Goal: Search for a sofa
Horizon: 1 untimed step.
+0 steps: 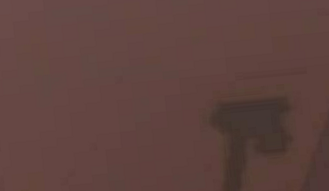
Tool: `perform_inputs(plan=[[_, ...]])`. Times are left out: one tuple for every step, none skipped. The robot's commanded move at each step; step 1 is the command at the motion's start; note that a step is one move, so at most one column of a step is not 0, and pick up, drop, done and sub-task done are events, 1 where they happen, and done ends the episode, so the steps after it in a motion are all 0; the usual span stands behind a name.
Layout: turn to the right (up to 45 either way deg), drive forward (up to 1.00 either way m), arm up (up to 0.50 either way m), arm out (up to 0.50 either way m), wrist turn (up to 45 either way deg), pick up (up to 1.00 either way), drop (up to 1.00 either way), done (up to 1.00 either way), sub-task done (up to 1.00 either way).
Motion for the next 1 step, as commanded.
perform_inputs(plan=[[-45.0, 0.0, 0.0, 0.0, 0.0, 0.0, 0.0, 0.0, 0.0]])
